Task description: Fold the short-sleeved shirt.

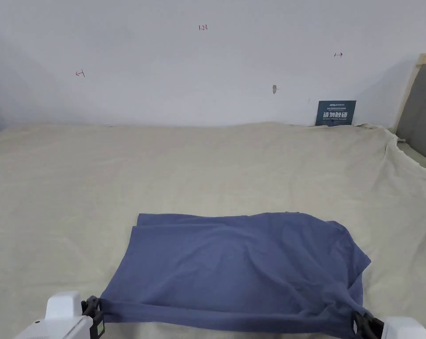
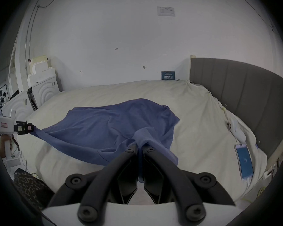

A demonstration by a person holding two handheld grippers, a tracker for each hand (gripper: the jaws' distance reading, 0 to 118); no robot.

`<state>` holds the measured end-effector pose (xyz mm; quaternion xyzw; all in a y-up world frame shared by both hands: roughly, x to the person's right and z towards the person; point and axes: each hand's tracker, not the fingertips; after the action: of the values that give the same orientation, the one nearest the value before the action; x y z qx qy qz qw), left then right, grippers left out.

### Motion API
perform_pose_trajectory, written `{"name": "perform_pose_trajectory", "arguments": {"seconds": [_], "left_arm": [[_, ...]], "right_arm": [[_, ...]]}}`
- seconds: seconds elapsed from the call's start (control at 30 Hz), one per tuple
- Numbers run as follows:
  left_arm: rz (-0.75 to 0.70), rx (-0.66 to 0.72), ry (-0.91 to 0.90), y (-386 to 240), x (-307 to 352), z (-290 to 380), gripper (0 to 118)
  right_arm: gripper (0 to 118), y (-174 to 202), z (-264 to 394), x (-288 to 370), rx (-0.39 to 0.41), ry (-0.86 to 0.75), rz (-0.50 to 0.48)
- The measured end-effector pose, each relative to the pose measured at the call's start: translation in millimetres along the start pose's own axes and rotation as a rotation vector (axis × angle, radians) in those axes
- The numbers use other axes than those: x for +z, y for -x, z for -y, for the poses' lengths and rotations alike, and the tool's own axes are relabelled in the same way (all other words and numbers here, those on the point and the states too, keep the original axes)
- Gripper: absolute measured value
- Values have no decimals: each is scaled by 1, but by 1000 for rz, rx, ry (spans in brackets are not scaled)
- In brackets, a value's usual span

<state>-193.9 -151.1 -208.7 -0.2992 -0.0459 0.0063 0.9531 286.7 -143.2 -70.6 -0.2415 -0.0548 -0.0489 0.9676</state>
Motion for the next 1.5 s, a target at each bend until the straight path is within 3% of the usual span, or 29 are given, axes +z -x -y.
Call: {"name": "perform_pose_trajectory", "arguments": {"seconds": [0.37,0.73,0.87,0.93,0.97,1.0,1.03,1.07,1.1,1.13,1.5], "left_arm": [[-10,-19,82,3,18,61,0],[-41,-46,205,2,-13,99,0],[-48,-20,207,1,-9,98,2],[-42,21,240,1,-9,91,17],[-52,41,259,1,-4,85,29],[-33,73,258,1,0,79,48],[-33,88,248,0,6,73,75],[-34,109,217,-2,13,67,91],[-25,124,164,-4,24,57,102],[-15,130,110,-7,32,48,108],[-37,20,-294,-52,98,-51,108]], "right_arm": [[3,1,51,23,-38,105,21],[3,0,92,-30,-101,363,129],[3,5,87,-30,-96,364,138],[7,6,80,-26,-90,371,139],[14,6,73,-22,-93,372,131],[30,6,65,-15,-96,359,123],[61,6,56,-9,-93,319,115],[82,7,46,-3,-87,284,116],[96,7,33,4,-85,245,108],[99,9,20,11,-79,203,107],[99,31,-81,68,5,-185,81]]}}
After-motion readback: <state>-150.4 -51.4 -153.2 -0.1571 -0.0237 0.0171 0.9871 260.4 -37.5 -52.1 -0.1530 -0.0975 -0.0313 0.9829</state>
